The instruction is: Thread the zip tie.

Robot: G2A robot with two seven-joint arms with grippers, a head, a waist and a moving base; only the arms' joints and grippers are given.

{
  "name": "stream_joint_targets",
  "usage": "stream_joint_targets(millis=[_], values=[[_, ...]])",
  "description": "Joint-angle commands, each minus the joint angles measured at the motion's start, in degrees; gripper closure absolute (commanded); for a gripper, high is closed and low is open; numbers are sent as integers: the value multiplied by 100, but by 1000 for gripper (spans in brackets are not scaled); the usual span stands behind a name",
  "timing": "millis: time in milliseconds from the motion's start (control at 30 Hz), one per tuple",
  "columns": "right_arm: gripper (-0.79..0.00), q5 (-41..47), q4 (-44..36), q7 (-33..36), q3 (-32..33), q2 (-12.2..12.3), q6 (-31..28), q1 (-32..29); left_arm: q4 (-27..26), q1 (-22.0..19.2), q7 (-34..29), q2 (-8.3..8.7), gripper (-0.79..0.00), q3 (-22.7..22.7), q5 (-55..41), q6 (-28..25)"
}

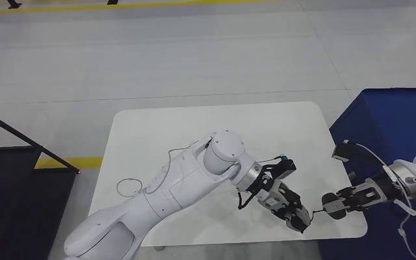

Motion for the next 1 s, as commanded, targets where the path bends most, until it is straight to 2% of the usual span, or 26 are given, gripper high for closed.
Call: stream_joint_targets(millis=[0,433,467,500,533,767,967], values=[[0,0,4,25,14,-18,15,3,36,-5,-1,-15,0,24,20,-14],[0,-12,15,157,89,-143,147,9,115,37,61,-36,0,-13,104,34],[0,-32,11,157,94,-151,171,13,103,43,49,-40,-92,-6,101,45],[0,-40,9,157,98,-159,193,16,90,43,51,-44,-342,-9,99,46],[0,-41,20,157,101,-167,240,19,74,49,56,-47,-785,-21,82,32],[0,256,70,157,-12,-217,615,41,-121,116,136,8,-785,-216,130,-56],[0,807,229,157,-205,-251,789,137,-311,373,75,136,-785,-636,-68,-395]])
